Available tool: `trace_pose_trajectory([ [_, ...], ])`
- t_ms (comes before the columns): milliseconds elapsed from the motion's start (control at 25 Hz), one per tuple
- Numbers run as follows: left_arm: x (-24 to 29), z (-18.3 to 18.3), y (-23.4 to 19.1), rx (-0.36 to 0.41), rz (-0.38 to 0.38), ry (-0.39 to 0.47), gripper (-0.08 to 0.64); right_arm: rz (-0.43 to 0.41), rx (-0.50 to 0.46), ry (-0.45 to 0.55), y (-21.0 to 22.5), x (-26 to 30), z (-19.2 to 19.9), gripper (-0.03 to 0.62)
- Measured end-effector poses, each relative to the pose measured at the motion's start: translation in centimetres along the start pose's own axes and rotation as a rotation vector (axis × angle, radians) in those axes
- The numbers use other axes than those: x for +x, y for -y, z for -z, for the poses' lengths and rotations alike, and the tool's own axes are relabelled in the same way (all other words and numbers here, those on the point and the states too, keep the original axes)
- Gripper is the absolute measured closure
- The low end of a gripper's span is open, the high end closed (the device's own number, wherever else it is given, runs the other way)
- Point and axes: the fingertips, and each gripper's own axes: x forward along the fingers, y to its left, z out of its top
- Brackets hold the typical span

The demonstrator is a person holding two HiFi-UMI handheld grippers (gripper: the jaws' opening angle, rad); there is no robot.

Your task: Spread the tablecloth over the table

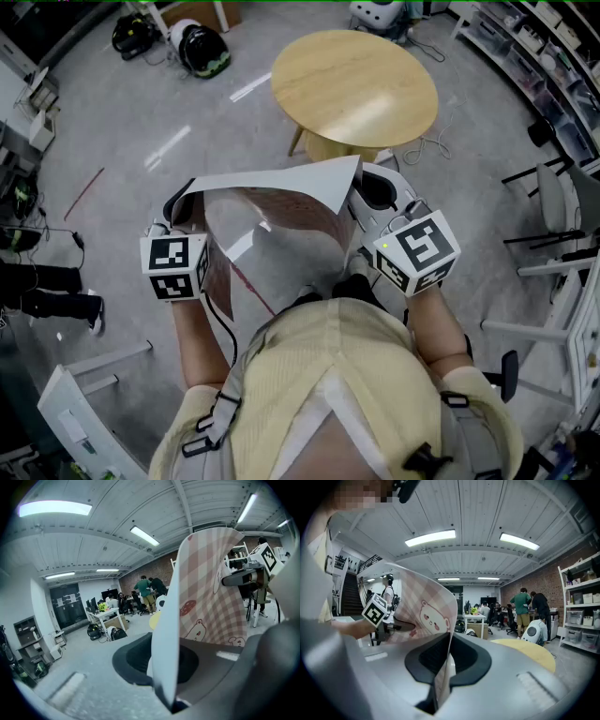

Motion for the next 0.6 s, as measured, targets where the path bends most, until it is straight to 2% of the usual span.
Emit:
trace_pose_trajectory([
  [600,-1.4,2.0,-1.6,-0.057,-0.013,-0.012,0.552,-0.038,0.023,-0.035,-2.9,0.9,1.1,0.583],
])
